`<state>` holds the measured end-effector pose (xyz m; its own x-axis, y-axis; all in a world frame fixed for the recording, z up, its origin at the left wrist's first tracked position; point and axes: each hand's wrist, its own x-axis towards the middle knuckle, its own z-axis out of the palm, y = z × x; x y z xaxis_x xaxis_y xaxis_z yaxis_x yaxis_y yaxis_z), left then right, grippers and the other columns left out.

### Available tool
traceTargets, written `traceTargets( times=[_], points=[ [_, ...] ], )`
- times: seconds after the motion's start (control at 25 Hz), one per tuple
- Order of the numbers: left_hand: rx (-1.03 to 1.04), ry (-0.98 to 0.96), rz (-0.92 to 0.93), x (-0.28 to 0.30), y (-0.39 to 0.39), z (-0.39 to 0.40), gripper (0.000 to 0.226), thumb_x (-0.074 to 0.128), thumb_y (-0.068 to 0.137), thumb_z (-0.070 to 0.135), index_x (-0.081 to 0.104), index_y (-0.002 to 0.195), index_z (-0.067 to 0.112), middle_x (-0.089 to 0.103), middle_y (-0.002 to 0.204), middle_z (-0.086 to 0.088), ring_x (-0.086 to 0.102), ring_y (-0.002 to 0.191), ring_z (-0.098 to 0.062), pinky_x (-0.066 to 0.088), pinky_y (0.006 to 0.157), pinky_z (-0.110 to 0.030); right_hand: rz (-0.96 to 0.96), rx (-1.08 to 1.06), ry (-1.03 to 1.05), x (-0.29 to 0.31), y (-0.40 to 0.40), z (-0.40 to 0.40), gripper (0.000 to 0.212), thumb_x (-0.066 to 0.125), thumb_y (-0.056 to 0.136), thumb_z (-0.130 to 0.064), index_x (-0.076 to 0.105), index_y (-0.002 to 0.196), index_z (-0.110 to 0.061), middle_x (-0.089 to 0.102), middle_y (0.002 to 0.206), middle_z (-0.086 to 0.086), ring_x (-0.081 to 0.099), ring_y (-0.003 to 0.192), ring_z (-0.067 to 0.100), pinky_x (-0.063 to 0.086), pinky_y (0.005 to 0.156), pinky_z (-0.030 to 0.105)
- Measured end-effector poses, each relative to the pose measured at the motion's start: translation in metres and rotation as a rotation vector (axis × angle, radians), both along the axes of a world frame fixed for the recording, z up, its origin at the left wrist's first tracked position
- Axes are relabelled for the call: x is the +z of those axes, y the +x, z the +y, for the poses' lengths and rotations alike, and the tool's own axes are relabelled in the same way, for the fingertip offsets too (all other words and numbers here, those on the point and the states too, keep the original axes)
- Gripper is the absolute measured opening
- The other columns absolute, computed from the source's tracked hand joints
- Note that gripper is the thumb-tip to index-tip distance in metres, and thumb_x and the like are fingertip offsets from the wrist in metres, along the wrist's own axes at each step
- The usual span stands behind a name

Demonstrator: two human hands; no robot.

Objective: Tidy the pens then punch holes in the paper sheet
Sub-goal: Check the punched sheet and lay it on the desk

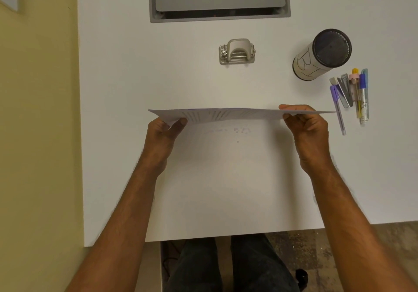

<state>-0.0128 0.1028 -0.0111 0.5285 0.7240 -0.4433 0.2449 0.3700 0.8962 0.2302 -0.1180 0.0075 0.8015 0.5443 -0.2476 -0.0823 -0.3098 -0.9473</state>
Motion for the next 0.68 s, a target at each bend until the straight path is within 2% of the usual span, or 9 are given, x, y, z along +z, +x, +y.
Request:
traceTargets(
  times=[0.08, 0.24, 0.44, 0.56, 0.6, 0.68],
  points=[
    [0.006, 0.004, -0.005, 0.0, 0.001, 0.0, 0.025, 0.065, 0.102, 0.012, 0.071, 0.125, 0.019, 0.078, 0.109, 0.015, 0.069, 0.106, -0.005, 0.054, 0.089, -0.016, -0.023, 0.005, 0.003, -0.001, 0.001, 0.002, 0.022, 0.062, 0.1, 0.002, 0.072, 0.109, -0.016, 0.074, 0.117, 0.008, 0.07, 0.117, 0.02, 0.056, 0.104, 0.033],
    [-0.024, 0.004, -0.049, 0.004, 0.004, 0.001, 0.028, 0.064, 0.102, 0.012, 0.079, 0.111, 0.034, 0.079, 0.112, 0.014, 0.07, 0.108, -0.004, 0.053, 0.091, -0.015, -0.045, 0.01, 0.009, -0.005, 0.002, -0.001, 0.018, 0.063, 0.1, -0.001, 0.072, 0.111, -0.012, 0.074, 0.117, 0.008, 0.069, 0.118, 0.022, 0.055, 0.106, 0.038],
    [-0.04, 0.019, -0.055, 0.004, 0.004, 0.003, 0.026, 0.064, 0.102, 0.012, 0.079, 0.113, 0.031, 0.078, 0.118, 0.009, 0.069, 0.116, -0.011, 0.052, 0.096, -0.019, -0.038, -0.006, -0.014, -0.011, 0.0, 0.0, 0.017, 0.063, 0.1, 0.001, 0.071, 0.11, -0.009, 0.073, 0.116, 0.011, 0.07, 0.115, 0.02, 0.055, 0.107, 0.041],
    [-0.045, 0.038, -0.019, 0.005, 0.005, 0.003, 0.026, 0.065, 0.102, 0.014, 0.08, 0.104, 0.035, 0.079, 0.11, 0.012, 0.07, 0.109, -0.006, 0.052, 0.091, -0.017, -0.019, 0.008, -0.025, -0.01, 0.0, 0.002, 0.018, 0.061, 0.1, 0.004, 0.071, 0.109, -0.008, 0.072, 0.115, 0.014, 0.069, 0.115, 0.027, 0.054, 0.108, 0.045],
    [-0.023, 0.04, 0.001, 0.006, 0.005, 0.003, 0.025, 0.066, 0.101, 0.014, 0.079, 0.103, 0.035, 0.079, 0.106, 0.015, 0.071, 0.104, -0.003, 0.053, 0.087, -0.016, -0.019, 0.008, -0.036, -0.007, 0.0, 0.002, 0.019, 0.061, 0.1, 0.004, 0.071, 0.107, -0.01, 0.072, 0.113, 0.014, 0.069, 0.112, 0.025, 0.055, 0.105, 0.043],
    [0.03, 0.037, 0.004, 0.007, 0.005, 0.004, 0.024, 0.069, 0.099, 0.014, 0.077, 0.103, 0.036, 0.08, 0.104, 0.017, 0.073, 0.099, 0.0, 0.055, 0.083, -0.014, -0.028, 0.003, -0.043, 0.002, 0.002, 0.003, 0.022, 0.063, 0.1, 0.0, 0.071, 0.104, -0.02, 0.074, 0.108, 0.012, 0.069, 0.103, 0.016, 0.057, 0.095, 0.03]
  ],
)
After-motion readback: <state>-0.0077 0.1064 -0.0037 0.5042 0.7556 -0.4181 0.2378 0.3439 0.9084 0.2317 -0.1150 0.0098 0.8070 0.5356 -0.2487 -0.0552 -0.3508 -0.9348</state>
